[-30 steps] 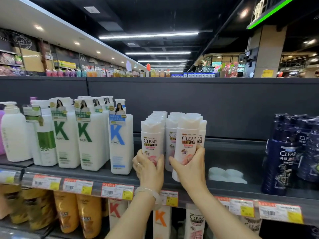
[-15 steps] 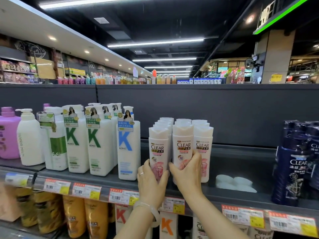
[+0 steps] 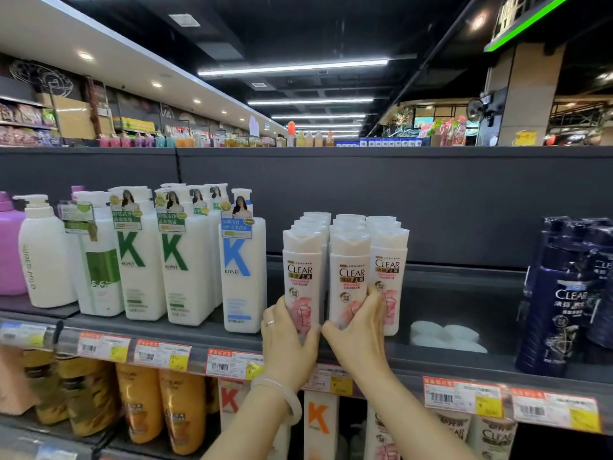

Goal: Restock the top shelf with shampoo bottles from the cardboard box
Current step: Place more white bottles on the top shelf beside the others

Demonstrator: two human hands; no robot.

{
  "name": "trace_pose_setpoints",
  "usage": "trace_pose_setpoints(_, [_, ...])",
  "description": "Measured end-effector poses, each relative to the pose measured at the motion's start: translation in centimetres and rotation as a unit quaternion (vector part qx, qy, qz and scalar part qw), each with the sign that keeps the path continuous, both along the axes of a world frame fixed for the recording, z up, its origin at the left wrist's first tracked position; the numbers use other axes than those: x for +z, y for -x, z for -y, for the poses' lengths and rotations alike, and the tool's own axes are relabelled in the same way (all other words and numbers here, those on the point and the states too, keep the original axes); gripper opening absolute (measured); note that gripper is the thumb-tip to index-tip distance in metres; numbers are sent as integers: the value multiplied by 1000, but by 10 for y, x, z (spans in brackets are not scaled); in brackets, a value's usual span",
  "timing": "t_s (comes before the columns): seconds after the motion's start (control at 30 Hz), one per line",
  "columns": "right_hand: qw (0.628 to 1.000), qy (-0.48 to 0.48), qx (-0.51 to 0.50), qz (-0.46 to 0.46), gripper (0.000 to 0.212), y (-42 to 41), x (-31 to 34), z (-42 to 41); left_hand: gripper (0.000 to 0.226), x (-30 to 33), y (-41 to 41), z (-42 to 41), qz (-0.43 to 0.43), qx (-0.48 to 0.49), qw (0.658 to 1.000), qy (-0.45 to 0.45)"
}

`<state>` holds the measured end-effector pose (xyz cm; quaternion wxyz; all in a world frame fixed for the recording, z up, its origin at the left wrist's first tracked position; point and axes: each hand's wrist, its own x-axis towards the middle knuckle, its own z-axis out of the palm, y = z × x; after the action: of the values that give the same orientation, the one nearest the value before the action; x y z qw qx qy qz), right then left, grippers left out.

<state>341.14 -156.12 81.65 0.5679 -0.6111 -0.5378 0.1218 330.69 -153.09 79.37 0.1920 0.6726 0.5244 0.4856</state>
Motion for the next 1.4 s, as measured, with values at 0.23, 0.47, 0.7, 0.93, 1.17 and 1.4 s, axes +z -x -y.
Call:
trace_pose_setpoints(0.23, [1000, 6, -9, 1, 78, 1, -2, 0, 60, 0, 0, 1, -9, -4, 1000, 0])
trace_pose_setpoints(0.47, [1000, 13, 3, -8, 85, 1, -1, 4, 66, 1, 2, 0, -4, -18, 1000, 9])
trace_pose_setpoints(0.7, [997, -30, -37, 63, 81, 3, 10, 30, 86, 11, 15, 25, 37, -24, 999, 10])
trace_pose_setpoints(0.93, [985, -113, -1, 130, 58, 36, -6, 68, 61, -16, 47, 71, 57, 44, 996, -56])
trace_pose_setpoints(1.17, [981, 104, 82, 140, 54, 76, -143, 111, 60, -146, 104, 133, -33, 111, 986, 123])
trace_pose_setpoints(1.4, [923, 348, 117, 118, 51, 124, -277, 170, 57, -266, 153, 202, -79, 116, 942, 304])
